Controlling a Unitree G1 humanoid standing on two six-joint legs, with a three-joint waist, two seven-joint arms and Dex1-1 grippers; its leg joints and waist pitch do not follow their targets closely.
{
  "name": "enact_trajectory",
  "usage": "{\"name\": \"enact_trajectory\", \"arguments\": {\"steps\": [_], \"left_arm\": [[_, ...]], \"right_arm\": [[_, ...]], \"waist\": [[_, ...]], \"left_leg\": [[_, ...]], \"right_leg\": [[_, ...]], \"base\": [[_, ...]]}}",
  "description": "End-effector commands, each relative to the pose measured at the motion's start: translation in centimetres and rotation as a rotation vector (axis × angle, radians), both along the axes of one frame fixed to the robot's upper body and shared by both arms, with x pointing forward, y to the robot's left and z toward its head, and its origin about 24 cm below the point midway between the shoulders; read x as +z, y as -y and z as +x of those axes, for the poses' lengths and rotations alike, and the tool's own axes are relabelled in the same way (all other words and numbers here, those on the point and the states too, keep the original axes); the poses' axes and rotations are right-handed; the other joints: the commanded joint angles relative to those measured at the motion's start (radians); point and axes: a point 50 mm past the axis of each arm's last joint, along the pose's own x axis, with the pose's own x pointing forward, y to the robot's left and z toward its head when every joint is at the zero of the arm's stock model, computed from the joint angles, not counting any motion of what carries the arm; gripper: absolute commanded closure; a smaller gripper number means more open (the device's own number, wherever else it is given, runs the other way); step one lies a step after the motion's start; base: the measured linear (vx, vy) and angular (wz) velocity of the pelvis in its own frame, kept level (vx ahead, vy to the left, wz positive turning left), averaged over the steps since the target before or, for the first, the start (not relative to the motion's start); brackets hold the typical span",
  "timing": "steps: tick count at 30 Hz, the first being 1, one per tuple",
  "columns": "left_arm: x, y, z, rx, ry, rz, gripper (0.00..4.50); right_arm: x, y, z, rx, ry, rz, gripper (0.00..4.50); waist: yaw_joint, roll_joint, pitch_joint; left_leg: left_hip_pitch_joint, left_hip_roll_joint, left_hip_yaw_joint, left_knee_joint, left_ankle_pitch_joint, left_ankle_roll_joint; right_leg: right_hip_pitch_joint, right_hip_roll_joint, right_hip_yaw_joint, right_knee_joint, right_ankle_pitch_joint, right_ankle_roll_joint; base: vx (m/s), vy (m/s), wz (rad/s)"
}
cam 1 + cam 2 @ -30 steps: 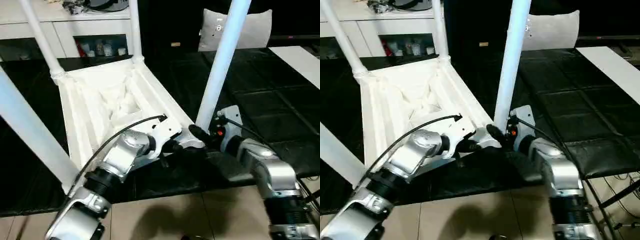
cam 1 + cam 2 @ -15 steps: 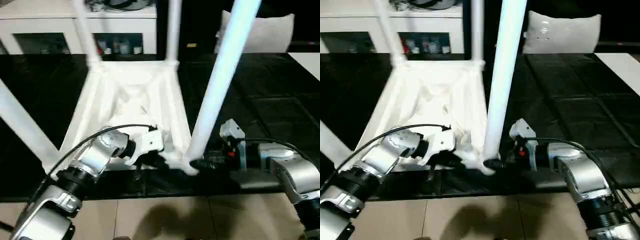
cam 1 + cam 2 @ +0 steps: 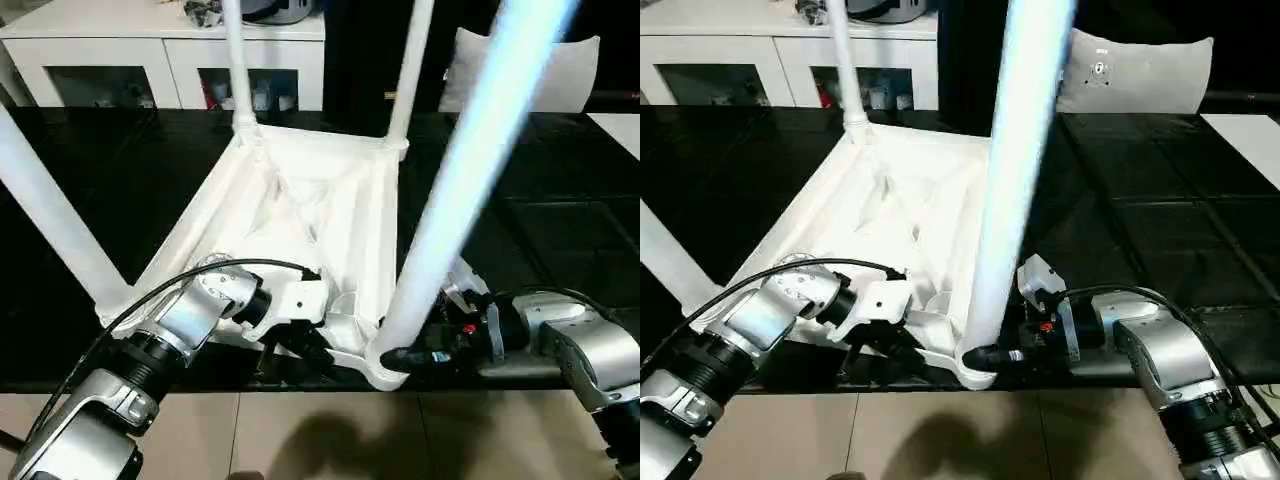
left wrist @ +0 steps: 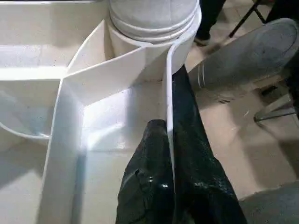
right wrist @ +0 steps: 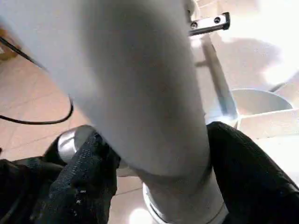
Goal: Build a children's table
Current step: Rotate leg to tighten
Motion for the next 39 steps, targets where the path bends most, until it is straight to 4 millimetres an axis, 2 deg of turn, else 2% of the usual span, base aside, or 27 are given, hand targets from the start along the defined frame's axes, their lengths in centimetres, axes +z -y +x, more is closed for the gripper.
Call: {"name": "enact_trajectory", "arguments": {"steps": [1, 4, 5, 7, 9, 10, 11, 12, 13, 14, 15, 16, 17, 18, 19, 21, 23, 24, 25, 26, 28, 29, 32, 36, 39], "left_arm": [[0.7, 1.0, -0.3, -0.063, 0.01, -0.023, 4.5], [0.6, 0.9, -0.3, -0.019, -0.011, -0.032, 4.5], [0.6, 1.0, -0.2, 0.028, -0.026, -0.051, 4.5], [0.7, 1.2, 0.1, 0.095, -0.036, -0.077, 4.5], [0.8, 1.3, 0.4, 0.152, -0.03, -0.095, 4.5], [0.8, 1.7, 0.7, 0.23, -0.024, -0.115, 4.5], [0.8, 2.0, 1.0, 0.307, -0.021, -0.134, 4.5], [0.8, 2.2, 1.2, 0.355, -0.02, -0.144, 4.5], [0.7, 2.5, 1.5, 0.421, -0.02, -0.15, 4.5], [0.7, 2.8, 1.8, 0.479, -0.006, -0.154, 4.5], [0.7, 3.1, 1.9, 0.518, -0.005, -0.16, 4.5], [0.7, 3.6, 2.0, 0.553, -0.008, -0.174, 4.5], [0.8, 4.2, 2.1, 0.582, -0.009, -0.188, 4.5], [0.8, 4.5, 2.1, 0.592, -0.008, -0.194, 4.5], [0.8, 4.9, 2.1, 0.606, -0.005, -0.203, 4.5], [0.9, 6.7, 2.3, 0.67, 0.024, -0.224, 4.5], [0.9, 7.6, 2.2, 0.687, 0.038, -0.226, 4.5], [1.0, 7.7, 2.2, 0.686, 0.042, -0.222, 4.5], [1.0, 7.7, 2.2, 0.684, 0.044, -0.218, 4.5], [1.1, 7.6, 2.2, 0.689, 0.047, -0.217, 4.5], [1.2, 7.1, 2.4, 0.681, 0.06, -0.213, 4.5], [1.1, 7.0, 2.4, 0.678, 0.063, -0.21, 4.5], [0.9, 6.1, 2.6, 0.649, 0.097, -0.198, 4.5], [0.7, 4.9, 2.6, 0.566, 0.13, -0.18, 4.5], [0.6, 3.5, 2.1, 0.417, 0.122, -0.145, 4.5]], "right_arm": [[0.2, -0.1, -0.3, 0.021, -0.012, 0.028, 1.81], [0.4, -0.4, -0.4, 0.007, -0.028, 0.058, 1.96], [0.5, -0.7, -0.4, -0.022, -0.031, 0.079, 2.05], [0.5, -1.1, -0.1, -0.079, -0.029, 0.093, 2.15], [0.3, -1.3, 0.2, -0.143, -0.028, 0.086, 2.19], [-0.1, -1.7, 0.9, -0.235, -0.002, 0.055, 2.19], [-0.5, -2.0, 1.7, -0.34, 0.012, 0.025, 2.23], [-0.7, -2.2, 2.2, -0.407, 0.019, 0.006, 2.26], [-1.0, -2.4, 2.8, -0.492, 0.024, -0.016, 2.26], [-1.3, -2.7, 3.3, -0.57, 0.015, -0.027, 2.29], [-1.4, -2.9, 3.6, -0.615, 0.016, -0.029, 2.34], [-1.4, -3.2, 3.9, -0.662, 0.024, -0.027, 2.35], [-1.5, -3.4, 4.1, -0.699, 0.035, -0.03, 2.36], [-1.5, -3.6, 4.2, -0.711, 0.04, -0.032, 2.38], [-1.6, -3.8, 4.3, -0.727, 0.047, -0.035, 2.38], [-1.7, -4.4, 4.9, -0.833, 0.07, -0.047, 2.38], [-1.7, -4.8, 5.2, -0.871, 0.097, -0.032, 2.38], [-1.7, -4.9, 5.2, -0.873, 0.1, -0.027, 2.06], [-1.6, -4.9, 5.2, -0.872, 0.109, -0.026, 1.88], [-1.5, -4.9, 5.1, -0.864, 0.114, -0.019, 1.75], [-1.3, -4.7, 4.9, -0.839, 0.105, 0.008, 1.69], [-1.2, -4.6, 4.8, -0.833, 0.11, 0.014, 1.46], [-0.7, -3.8, 4.6, -0.782, 0.142, 0.026, 1.31], [-0.3, -2.6, 4.1, -0.659, 0.186, 0.005, 1.0], [0.3, -1.1, 3.2, -0.486, 0.209, -0.043, 0.94]], "waist": [[-0.01, -0.017, -0.063], [-0.008, -0.017, -0.066], [-0.009, -0.014, -0.065], [-0.01, -0.017, -0.064], [-0.015, -0.018, -0.059], [-0.016, -0.019, -0.058], [-0.023, -0.018, -0.055], [-0.039, -0.022, -0.053], [-0.045, -0.021, -0.054], [-0.064, -0.018, -0.053], [-0.081, -0.015, -0.053], [-0.098, -0.016, -0.056], [-0.104, -0.016, -0.058], [-0.114, -0.012, -0.06], [-0.115, -0.009, -0.062], [-0.122, -0.015, -0.058], [-0.121, -0.011, -0.06], [-0.121, -0.005, -0.063], [-0.121, -0.006, -0.063], [-0.118, -0.005, -0.066], [-0.115, -0.006, -0.069], [-0.113, -0.006, -0.069], [-0.103, -0.004, -0.072], [-0.095, -0.004, -0.068], [-0.085, -0.004, -0.065]], "left_leg": [[-0.012, 0.025, 0.008, -0.07, -0.087, 0.071], [-0.012, 0.026, 0.008, -0.07, -0.072, 0.071], [-0.012, 0.027, 0.008, -0.07, -0.07, 0.072], [-0.015, 0.025, 0.008, -0.071, -0.073, 0.069], [-0.013, 0.018, 0.009, -0.071, -0.094, 0.054], [-0.012, 0.014, 0.011, -0.07, -0.104, 0.053], [-0.009, 0.01, 0.012, -0.068, -0.115, 0.037], [-0.013, 0.001, 0.011, -0.065, -0.136, 0.026], [-0.015, 0.0, 0.009, -0.065, -0.14, 0.022], [-0.019, -0.001, 0.007, -0.063, -0.151, 0.017], [-0.021, -0.004, 0.003, -0.058, -0.177, 0.016], [-0.021, -0.008, 0.002, -0.054, -0.189, 0.03], [-0.024, -0.007, 0.001, -0.055, -0.183, 0.038], [-0.033, -0.002, -0.003, -0.058, -0.172, 0.05], [-0.029, 0.001, -0.004, -0.059, -0.17, 0.053], [-0.02, -0.001, -0.001, -0.061, -0.167, 0.066], [-0.022, 0.002, -0.001, -0.063, -0.153, 0.073], [-0.023, 0.005, -0.004, -0.065, -0.141, 0.075], [-0.026, 0.007, -0.005, -0.066, -0.131, 0.077], [-0.024, 0.01, -0.005, -0.067, -0.102, 0.088], [-0.026, 0.011, -0.004, -0.067, -0.073, 0.102], [-0.026, 0.012, -0.004, -0.067, -0.064, 0.107], [-0.028, 0.014, -0.004, -0.065, -0.024, 0.127], [-0.024, 0.013, 0.001, -0.066, -0.043, 0.135], [-0.021, 0.014, 0.001, -0.068, -0.079, 0.123]], "right_leg": [[0.065, -0.062, 0.061, -0.073, -0.41, -0.078], [0.066, -0.062, 0.062, -0.069, -0.391, -0.084], [0.066, -0.062, 0.062, -0.068, -0.38, -0.089], [0.066, -0.062, 0.061, -0.069, -0.383, -0.087], [0.065, -0.06, 0.057, -0.08, -0.449, -0.06], [0.063, -0.06, 0.054, -0.086, -0.477, -0.049], [0.058, -0.058, 0.05, -0.092, -0.523, -0.03], [0.059, -0.054, 0.036, -0.104, -0.578, 0.0], [0.063, -0.056, 0.033, -0.106, -0.593, 0.014], [0.061, -0.051, 0.027, -0.112, -0.601, 0.03], [0.063, -0.052, 0.014, -0.121, -0.623, 0.05], [0.064, -0.051, 0.008, -0.129, -0.62, 0.062], [0.068, -0.052, 0.006, -0.129, -0.605, 0.062], [0.076, -0.053, 0.003, -0.128, -0.569, 0.058], [0.075, -0.054, 0.002, -0.129, -0.552, 0.051], [0.065, -0.051, 0.006, -0.129, -0.521, 0.017], [0.068, -0.054, 0.01, -0.124, -0.508, 0.005], [0.071, -0.056, 0.015, -0.118, -0.481, -0.008], [0.074, -0.056, 0.017, -0.114, -0.461, -0.014], [0.074, -0.057, 0.026, -0.103, -0.402, -0.043], [0.076, -0.057, 0.033, -0.093, -0.357, -0.07], [0.077, -0.058, 0.035, -0.09, -0.345, -0.076], [0.08, -0.059, 0.038, -0.08, -0.29, -0.099], [0.078, -0.059, 0.041, -0.083, -0.318, -0.099], [0.077, -0.059, 0.041, -0.089, -0.374, -0.077]], "base": [[0.0, 0.0, 0.0], [0.0, 0.0, 0.0], [0.0, 0.0, 0.0], [0.0, 0.0, 0.0], [0.0, 0.0, 0.0], [0.0, 0.0, 0.0], [0.0, 0.0, 0.0], [0.0, 0.0, 0.0], [0.0, 0.0, 0.0], [0.0, 0.0, 0.0], [0.0, 0.0, 0.0], [0.0, 0.0, 0.0], [0.0, 0.0, 0.0], [0.0, 0.0, 0.0], [0.0, 0.0, 0.0], [0.0, 0.0, 0.0], [0.0, 0.0, 0.0], [0.0, 0.0, 0.0], [0.0, 0.0, 0.0], [0.0, 0.0, 0.0], [0.0, 0.0, 0.0], [0.0, 0.0, 0.0], [0.0, 0.0, 0.0], [0.0, 0.0, 0.0], [0.0, 0.0, 0.0]]}}
